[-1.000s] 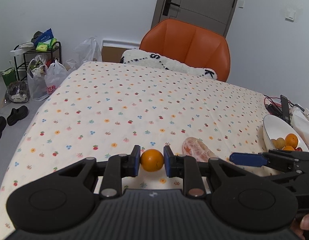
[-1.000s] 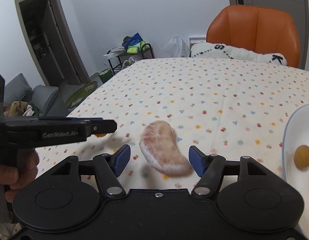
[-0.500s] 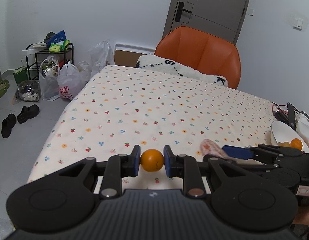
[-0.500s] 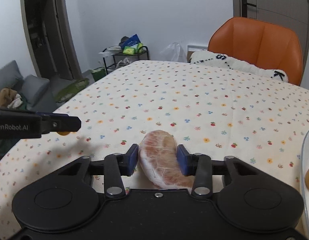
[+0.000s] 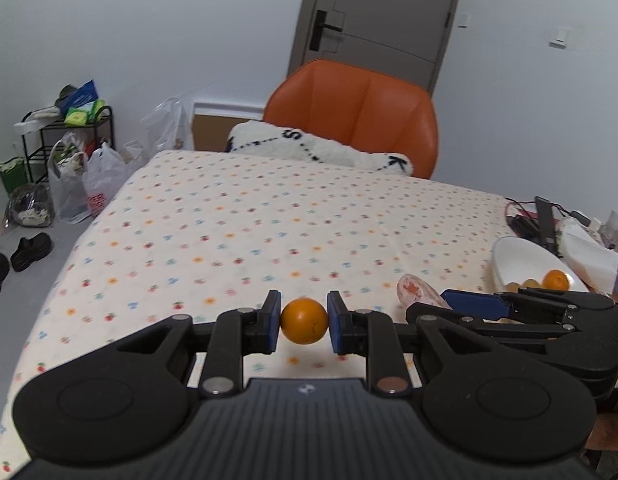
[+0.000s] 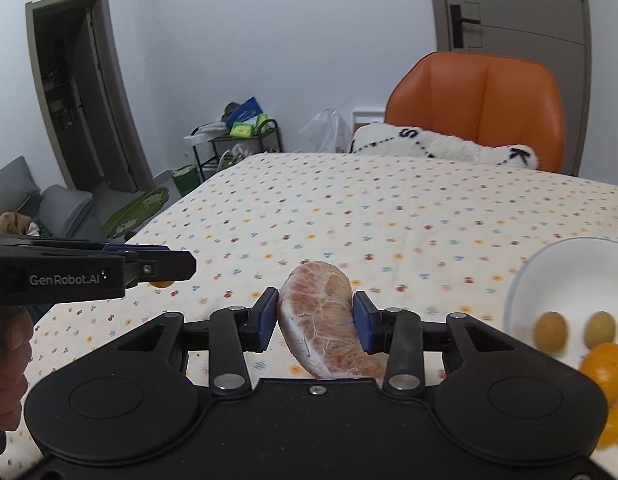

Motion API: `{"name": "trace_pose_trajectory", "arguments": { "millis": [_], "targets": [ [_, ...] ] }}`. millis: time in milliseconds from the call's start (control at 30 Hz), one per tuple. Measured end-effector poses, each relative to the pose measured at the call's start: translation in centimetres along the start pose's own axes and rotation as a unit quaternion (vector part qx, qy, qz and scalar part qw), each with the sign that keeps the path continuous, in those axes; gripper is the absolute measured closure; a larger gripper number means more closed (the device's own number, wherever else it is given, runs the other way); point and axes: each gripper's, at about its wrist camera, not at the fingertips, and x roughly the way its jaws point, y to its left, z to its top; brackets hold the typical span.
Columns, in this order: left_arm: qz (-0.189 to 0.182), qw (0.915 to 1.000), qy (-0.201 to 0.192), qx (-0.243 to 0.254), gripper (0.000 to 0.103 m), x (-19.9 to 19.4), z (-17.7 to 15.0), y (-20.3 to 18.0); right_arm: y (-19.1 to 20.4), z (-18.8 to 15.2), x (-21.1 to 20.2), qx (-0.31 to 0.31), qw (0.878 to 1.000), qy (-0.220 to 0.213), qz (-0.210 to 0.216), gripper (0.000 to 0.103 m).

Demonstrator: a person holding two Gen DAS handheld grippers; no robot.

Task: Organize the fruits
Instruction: 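Carry small orange and pomelo segment over the white plate with both tools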

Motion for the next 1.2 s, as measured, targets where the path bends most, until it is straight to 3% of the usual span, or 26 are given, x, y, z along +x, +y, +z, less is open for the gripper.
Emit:
{"name": "trace_pose_trajectory", "arguments": {
  "millis": [700,1200],
  "targets": [
    [-0.075,0.9954,-0.014,0.059,0.080,1.0,1.6,-9.4,-6.1,-0.8,-6.1,0.055,0.994,-0.054,-0.072,0.065],
    [-0.109,0.9904,0.000,0.085,0.080,3.6,0.9,-14.4,-10.4,-2.5,-8.5,0.090,0.987,-0.063,-0.119,0.065]
  ]
}}
